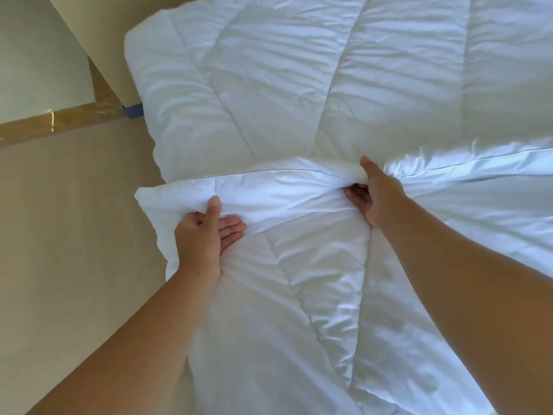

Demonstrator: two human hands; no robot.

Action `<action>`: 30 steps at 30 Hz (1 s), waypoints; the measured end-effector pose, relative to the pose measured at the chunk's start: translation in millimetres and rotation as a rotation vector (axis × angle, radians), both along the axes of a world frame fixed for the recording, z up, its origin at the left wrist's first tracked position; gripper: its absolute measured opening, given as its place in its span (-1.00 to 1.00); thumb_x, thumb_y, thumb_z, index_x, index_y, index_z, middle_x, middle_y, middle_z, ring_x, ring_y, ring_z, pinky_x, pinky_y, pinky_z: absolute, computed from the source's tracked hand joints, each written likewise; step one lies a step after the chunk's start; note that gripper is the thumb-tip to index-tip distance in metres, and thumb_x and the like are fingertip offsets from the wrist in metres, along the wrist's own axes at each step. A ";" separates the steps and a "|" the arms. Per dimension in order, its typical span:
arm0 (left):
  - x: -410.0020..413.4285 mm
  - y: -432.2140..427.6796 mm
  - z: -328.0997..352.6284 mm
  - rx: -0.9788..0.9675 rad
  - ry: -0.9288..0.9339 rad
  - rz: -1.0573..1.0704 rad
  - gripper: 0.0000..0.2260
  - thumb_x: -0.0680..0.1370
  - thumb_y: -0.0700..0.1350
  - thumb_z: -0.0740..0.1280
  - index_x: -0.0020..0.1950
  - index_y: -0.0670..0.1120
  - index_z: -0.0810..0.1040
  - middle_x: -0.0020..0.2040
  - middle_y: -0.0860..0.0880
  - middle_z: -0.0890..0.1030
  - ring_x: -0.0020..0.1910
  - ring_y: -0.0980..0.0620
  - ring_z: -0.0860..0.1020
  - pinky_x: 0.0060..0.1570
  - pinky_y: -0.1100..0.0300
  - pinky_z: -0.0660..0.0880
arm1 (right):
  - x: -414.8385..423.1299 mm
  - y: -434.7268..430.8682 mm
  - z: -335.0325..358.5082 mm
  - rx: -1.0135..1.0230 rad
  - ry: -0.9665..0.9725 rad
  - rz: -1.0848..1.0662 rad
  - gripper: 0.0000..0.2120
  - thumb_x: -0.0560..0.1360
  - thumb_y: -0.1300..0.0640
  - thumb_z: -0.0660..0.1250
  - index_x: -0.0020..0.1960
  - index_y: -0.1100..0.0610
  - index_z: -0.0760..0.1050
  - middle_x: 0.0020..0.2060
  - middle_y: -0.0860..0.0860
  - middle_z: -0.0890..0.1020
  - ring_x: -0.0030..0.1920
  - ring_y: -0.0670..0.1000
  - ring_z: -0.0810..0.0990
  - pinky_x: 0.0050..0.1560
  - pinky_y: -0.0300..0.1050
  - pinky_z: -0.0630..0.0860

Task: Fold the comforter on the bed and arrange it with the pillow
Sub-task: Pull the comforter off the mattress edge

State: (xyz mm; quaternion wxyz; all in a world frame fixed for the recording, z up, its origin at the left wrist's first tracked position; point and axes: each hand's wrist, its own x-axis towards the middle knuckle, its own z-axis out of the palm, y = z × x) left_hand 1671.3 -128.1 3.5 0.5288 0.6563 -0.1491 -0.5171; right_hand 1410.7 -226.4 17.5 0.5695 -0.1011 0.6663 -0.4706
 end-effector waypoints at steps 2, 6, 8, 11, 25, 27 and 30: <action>-6.3 6.4 11.4 -0.003 -0.148 -0.077 -0.67 0.58 0.02 0.39 0.09 -0.25 0.51 -0.15 -0.17 0.71 -0.15 -0.12 0.72 -0.15 0.08 0.67 | 5.4 11.1 11.7 -0.061 0.036 0.094 -0.73 0.55 -0.05 0.40 -0.02 0.16 0.50 -0.21 0.07 0.56 -0.20 0.03 0.62 -0.15 -0.11 0.64; -31.5 39.4 32.9 -0.154 -0.744 -0.493 -0.66 0.57 0.05 0.37 0.26 -0.09 0.47 0.19 -0.01 0.57 0.18 0.01 0.56 0.23 0.06 0.47 | 12.1 70.1 27.5 -0.160 0.686 0.588 -0.65 0.48 -0.16 0.38 -0.02 0.13 0.52 -0.16 -0.01 0.56 -0.16 0.01 0.54 -0.05 -0.07 0.44; -44.9 54.1 29.3 -0.243 -1.064 -0.773 -0.47 0.55 0.23 0.21 0.40 -0.06 0.44 0.42 -0.07 0.44 0.42 -0.12 0.40 0.36 -0.11 0.32 | 14.0 118.3 26.0 -0.199 1.057 0.898 -0.39 0.51 -0.28 0.22 0.37 0.14 0.42 0.27 0.08 0.51 0.28 0.09 0.48 0.30 0.01 0.38; -48.1 60.6 15.2 -0.030 -1.345 -1.083 -0.28 0.47 0.37 -0.18 0.59 0.17 0.15 0.65 0.02 0.01 0.62 -0.11 -0.04 0.41 -0.43 -0.02 | 16.1 182.8 6.4 -0.157 1.367 1.240 -0.10 0.42 -0.45 -0.17 0.63 0.01 0.01 0.63 0.06 -0.01 0.62 0.18 -0.06 0.55 0.24 -0.12; -66.4 59.4 27.4 0.262 -1.397 -1.297 -0.41 0.65 0.27 -0.05 0.63 0.15 -0.15 0.64 0.06 -0.25 0.62 -0.05 -0.22 0.46 -0.37 -0.05 | 6.2 194.5 4.4 -0.052 1.300 1.439 -0.17 0.49 -0.41 -0.26 0.62 -0.02 -0.30 0.55 -0.01 -0.39 0.60 0.12 -0.33 0.54 0.22 -0.33; -78.4 68.1 56.9 0.153 -1.320 -1.229 -0.44 0.66 0.23 0.01 0.63 0.07 0.06 0.65 0.02 -0.04 0.62 -0.03 -0.02 0.46 -0.27 0.15 | -17.2 200.1 43.6 -0.088 1.272 1.393 -0.26 0.61 -0.32 -0.04 0.63 -0.03 -0.25 0.61 0.00 -0.26 0.62 0.09 -0.24 0.58 0.19 -0.20; -102.6 96.5 116.4 -0.022 -1.177 -1.146 -0.48 0.67 0.16 0.10 0.58 -0.02 0.24 0.62 -0.01 0.16 0.58 -0.02 0.17 0.42 -0.06 0.32 | -68.5 227.0 119.0 -0.115 1.286 1.124 -0.27 0.64 -0.20 0.10 0.64 0.04 -0.15 0.63 0.06 -0.06 0.63 0.10 -0.07 0.59 0.14 0.00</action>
